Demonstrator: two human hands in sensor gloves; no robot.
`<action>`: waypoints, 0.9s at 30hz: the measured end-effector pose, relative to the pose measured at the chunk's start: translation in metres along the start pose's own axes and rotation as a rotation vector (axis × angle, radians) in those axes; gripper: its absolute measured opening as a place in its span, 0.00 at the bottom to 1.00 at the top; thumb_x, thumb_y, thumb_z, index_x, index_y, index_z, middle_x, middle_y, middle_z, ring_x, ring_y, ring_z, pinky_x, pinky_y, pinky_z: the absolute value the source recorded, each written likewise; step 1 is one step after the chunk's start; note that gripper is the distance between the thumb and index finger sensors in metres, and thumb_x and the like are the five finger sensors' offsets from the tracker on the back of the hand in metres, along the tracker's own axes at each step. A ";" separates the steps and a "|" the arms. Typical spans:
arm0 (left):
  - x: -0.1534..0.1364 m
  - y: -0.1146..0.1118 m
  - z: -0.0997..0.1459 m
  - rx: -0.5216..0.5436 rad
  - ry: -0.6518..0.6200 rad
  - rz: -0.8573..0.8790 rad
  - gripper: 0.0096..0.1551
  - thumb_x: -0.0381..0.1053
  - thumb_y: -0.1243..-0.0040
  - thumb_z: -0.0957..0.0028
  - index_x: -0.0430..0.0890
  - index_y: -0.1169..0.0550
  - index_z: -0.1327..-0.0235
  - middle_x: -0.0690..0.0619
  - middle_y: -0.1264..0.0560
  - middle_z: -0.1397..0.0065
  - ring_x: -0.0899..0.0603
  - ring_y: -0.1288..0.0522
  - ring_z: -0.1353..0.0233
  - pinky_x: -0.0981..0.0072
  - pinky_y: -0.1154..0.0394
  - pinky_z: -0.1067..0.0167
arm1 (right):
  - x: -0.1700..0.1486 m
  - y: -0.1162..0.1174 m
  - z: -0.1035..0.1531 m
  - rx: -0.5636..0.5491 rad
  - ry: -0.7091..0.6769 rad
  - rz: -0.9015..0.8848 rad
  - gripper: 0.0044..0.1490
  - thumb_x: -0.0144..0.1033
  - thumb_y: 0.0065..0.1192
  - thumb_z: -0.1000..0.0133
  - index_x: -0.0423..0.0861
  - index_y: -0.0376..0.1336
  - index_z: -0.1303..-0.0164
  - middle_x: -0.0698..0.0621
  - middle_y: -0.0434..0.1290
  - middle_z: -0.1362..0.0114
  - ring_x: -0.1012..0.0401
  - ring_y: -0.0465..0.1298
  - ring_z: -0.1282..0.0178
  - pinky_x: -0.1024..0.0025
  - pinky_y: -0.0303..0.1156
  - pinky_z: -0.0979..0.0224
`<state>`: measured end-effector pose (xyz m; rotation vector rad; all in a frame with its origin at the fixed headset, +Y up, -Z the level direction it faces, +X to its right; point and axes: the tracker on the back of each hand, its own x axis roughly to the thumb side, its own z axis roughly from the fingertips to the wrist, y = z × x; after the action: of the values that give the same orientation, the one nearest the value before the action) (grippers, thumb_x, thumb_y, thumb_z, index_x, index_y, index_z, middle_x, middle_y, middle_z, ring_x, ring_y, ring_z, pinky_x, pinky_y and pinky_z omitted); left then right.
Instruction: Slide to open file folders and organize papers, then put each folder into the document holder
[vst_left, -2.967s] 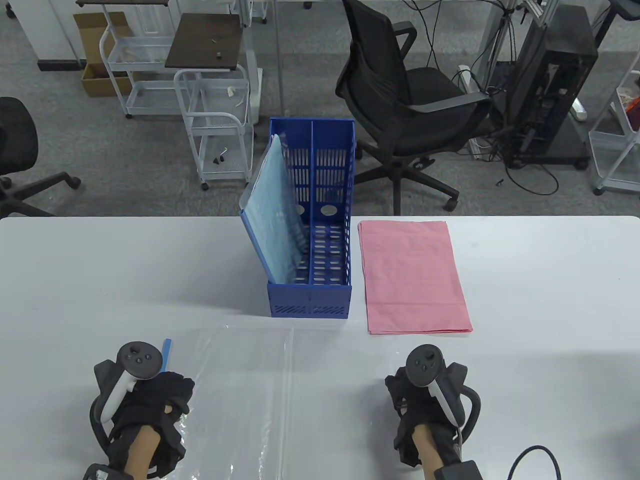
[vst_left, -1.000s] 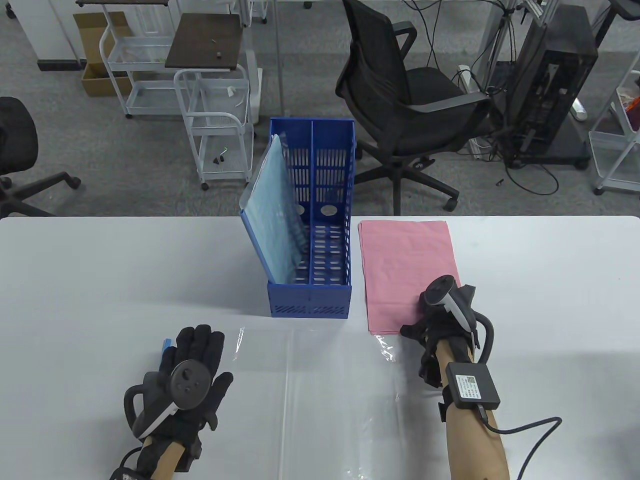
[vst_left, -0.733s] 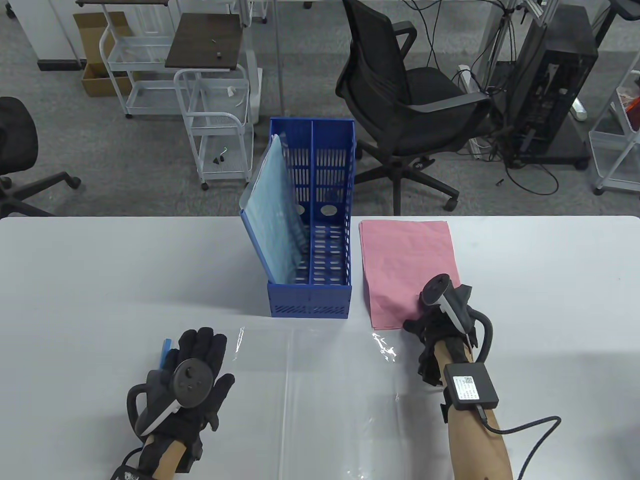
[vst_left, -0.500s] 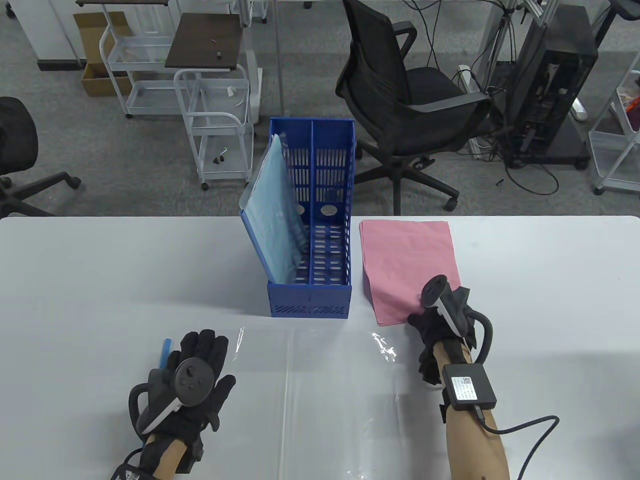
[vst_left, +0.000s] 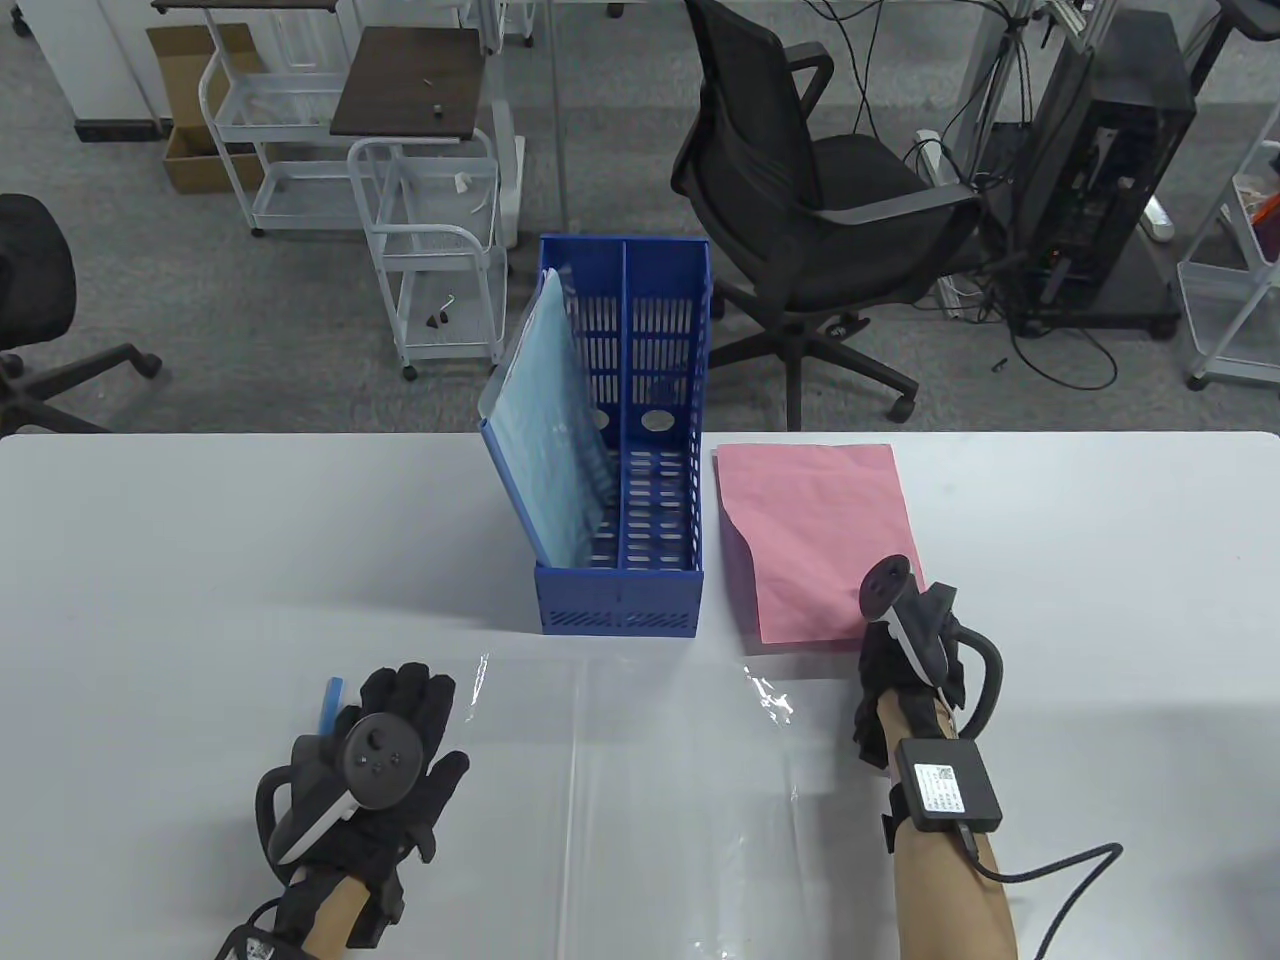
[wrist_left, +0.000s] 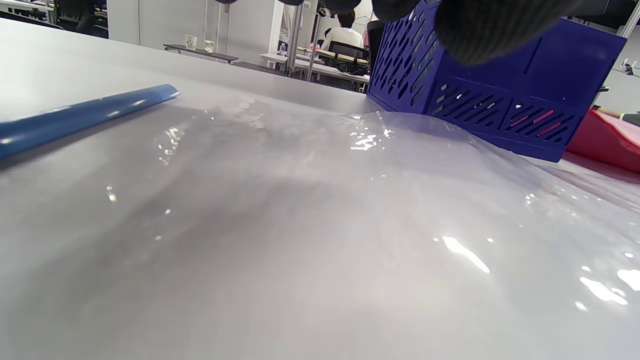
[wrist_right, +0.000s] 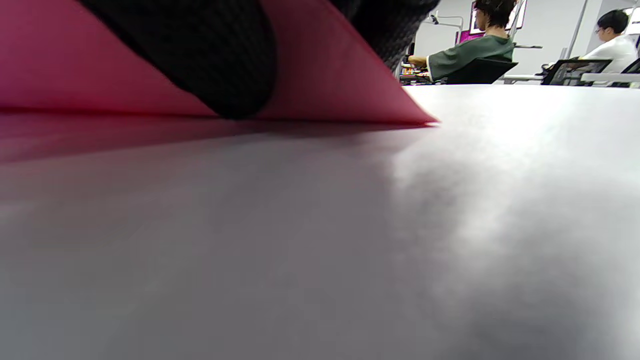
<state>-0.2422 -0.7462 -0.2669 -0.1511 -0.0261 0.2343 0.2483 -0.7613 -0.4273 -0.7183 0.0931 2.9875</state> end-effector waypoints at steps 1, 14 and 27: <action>0.000 0.000 0.000 -0.001 -0.001 0.002 0.45 0.67 0.42 0.52 0.66 0.42 0.19 0.63 0.47 0.11 0.46 0.47 0.10 0.44 0.45 0.17 | -0.001 -0.001 0.001 -0.011 -0.008 -0.011 0.32 0.41 0.66 0.49 0.70 0.62 0.35 0.68 0.71 0.24 0.68 0.75 0.26 0.66 0.68 0.15; 0.007 0.003 0.004 0.017 -0.053 0.051 0.45 0.67 0.42 0.52 0.66 0.42 0.19 0.61 0.46 0.11 0.44 0.46 0.10 0.43 0.43 0.18 | -0.046 -0.049 0.056 -0.291 -0.071 -0.594 0.29 0.37 0.64 0.52 0.57 0.67 0.39 0.54 0.81 0.37 0.57 0.88 0.44 0.57 0.83 0.34; 0.026 0.004 0.014 -0.021 -0.222 0.380 0.45 0.67 0.42 0.51 0.62 0.41 0.18 0.58 0.43 0.11 0.42 0.42 0.11 0.43 0.40 0.19 | -0.042 -0.102 0.177 -0.190 -0.557 -1.404 0.29 0.35 0.64 0.52 0.57 0.68 0.38 0.53 0.81 0.37 0.56 0.87 0.43 0.55 0.82 0.34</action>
<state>-0.2187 -0.7337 -0.2532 -0.1496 -0.2218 0.6299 0.2136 -0.6488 -0.2557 0.1229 -0.5011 1.7020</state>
